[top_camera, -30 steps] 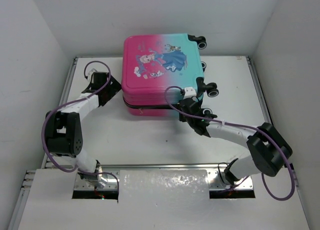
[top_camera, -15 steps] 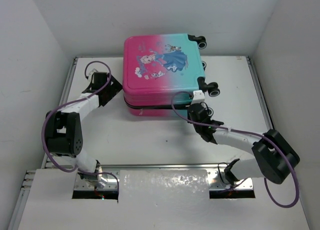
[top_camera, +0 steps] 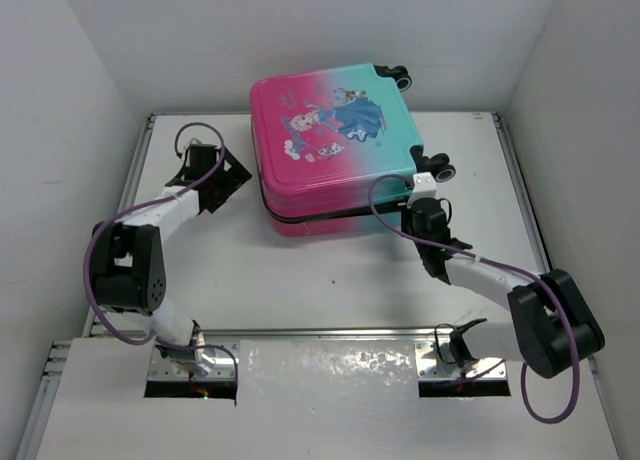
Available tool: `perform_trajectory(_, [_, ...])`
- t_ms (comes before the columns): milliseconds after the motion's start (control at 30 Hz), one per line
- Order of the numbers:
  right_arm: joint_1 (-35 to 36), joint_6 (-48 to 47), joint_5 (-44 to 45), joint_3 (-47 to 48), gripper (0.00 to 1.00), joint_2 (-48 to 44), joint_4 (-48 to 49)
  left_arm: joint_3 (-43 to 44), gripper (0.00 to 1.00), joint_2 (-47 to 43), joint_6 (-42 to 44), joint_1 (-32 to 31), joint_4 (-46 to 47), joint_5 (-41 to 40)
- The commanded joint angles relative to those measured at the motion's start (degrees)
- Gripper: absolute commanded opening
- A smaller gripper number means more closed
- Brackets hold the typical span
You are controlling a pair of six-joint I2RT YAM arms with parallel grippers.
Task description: Pack the luggage
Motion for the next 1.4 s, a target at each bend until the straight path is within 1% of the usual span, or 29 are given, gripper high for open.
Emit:
perform_trajectory(0, [-2.9,-5.0,-5.9,2.6,0.0,0.6,6.7,0.9,1.0,-3.9,-0.8,-0.4,-0.6,-0.5])
perform_trajectory(67, [-2.9,-5.5,-11.6,4.6,0.0,2.2,4.2,-2.0,1.0,-8.0,-2.0,-0.5,-0.8,-1.9])
perform_trajectory(100, [-2.9,-5.6,-12.2,6.1,0.0,2.7,3.4,-3.1,1.0,-12.5,-2.7,-0.4,-0.4,-3.1])
perform_trajectory(167, [-2.9,-5.0,-12.7,6.4,0.0,3.2,2.6,-7.0,1.0,-17.1,-2.6,-0.5,1.9,-2.6])
perform_trajectory(233, [-2.9,-4.2,-13.3,5.8,0.0,2.9,3.3,-7.1,1.0,-17.1,-1.2,-0.3,3.4,-1.1])
perform_trajectory(267, [-2.8,-3.8,-14.5,5.6,0.0,2.8,4.0,-6.5,0.99,-15.0,-0.7,-0.1,3.4,-0.7])
perform_trajectory(333, [-2.9,-3.4,-15.7,5.6,0.0,2.8,4.1,-4.6,0.92,-11.7,0.4,1.7,5.9,6.4])
perform_trajectory(367, [-2.9,-3.1,-16.3,5.8,0.0,2.8,3.8,-4.0,0.9,-8.0,0.4,2.4,7.3,8.8])
perform_trajectory(400, [-2.9,-3.1,-17.4,6.0,0.0,2.8,3.7,-3.4,0.83,-6.1,0.9,3.8,9.2,13.4])
perform_trajectory(467, [-2.9,-2.9,-18.7,6.1,0.0,2.7,3.3,-1.2,0.76,-0.7,1.5,4.8,12.8,16.9])
perform_trajectory(500, [-2.9,-3.0,-19.9,6.3,0.0,2.7,3.1,-0.8,0.71,0.8,1.7,6.9,14.9,19.7])
perform_trajectory(533, [-2.9,-3.2,-20.2,6.5,0.0,2.7,2.7,0.2,0.69,2.4,1.7,7.5,16.0,21.2])
perform_trajectory(567, [-2.8,-3.2,-20.6,6.8,0.0,2.7,2.0,0.6,0.65,5.7,1.8,8.4,18.4,24.7])
perform_trajectory(633, [-2.9,-3.1,-21.3,6.9,0.0,2.7,1.7,1.5,0.62,8.7,1.4,8.8,21.5,28.0])
perform_trajectory(667, [-2.9,-3.0,-21.3,6.9,0.0,2.8,1.6,1.5,0.61,11.0,0.4,8.9,25.7,31.1])
perform_trajectory(800, [-2.9,-2.2,-23.5,6.6,0.0,3.6,1.9,3.3,0.61,17.3,-2.8,8.7,35.3,39.0])
perform_trajectory(867, [-2.9,-1.5,-24.5,6.4,0.0,4.6,3.0,3.6,0.62,19.1,-3.3,8.4,37.7,40.1])
perform_trajectory(1033, [-2.9,-0.7,-25.9,6.7,0.0,7.0,4.3,4.0,0.62,20.2,-3.7,8.3,39.8,40.9])
perform_trajectory(1100, [-2.9,-0.6,-26.2,6.7,0.0,7.8,4.5,4.1,0.6,20.6,-4.2,8.3,40.8,41.3])
perform_trajectory(1133, [-2.9,-0.5,-26.4,6.8,0.0,8.0,4.7,4.4,0.57,21.4,-4.1,8.1,40.7,41.6])
perform_trajectory(1233, [-2.9,-0.5,-26.6,6.8,0.0,8.4,5.0,7.1,0.49,24.0,-2.2,6.7,37.2,41.6])
perform_trajectory(1267, [-2.9,-0.5,-26.7,6.7,0.0,8.2,5.0,9.3,0.43,24.9,-0.4,5.9,33.3,40.4])
perform_trajectory(1300, [-2.9,-0.5,-26.7,6.7,0.0,8.0,5.0,10.2,0.42,26.4,1.2,5.5,29.8,38.9])
perform_trajectory(1333, [-2.8,-0.5,-26.7,6.7,0.0,7.7,5.0,11.1,0.42,27.1,1.2,5.5,29.8,38.8])
perform_trajectory(1367, [-2.9,-0.5,-26.8,6.6,0.0,7.5,4.9,12.1,0.39,27.8,1.6,5.5,27.5,37.2])
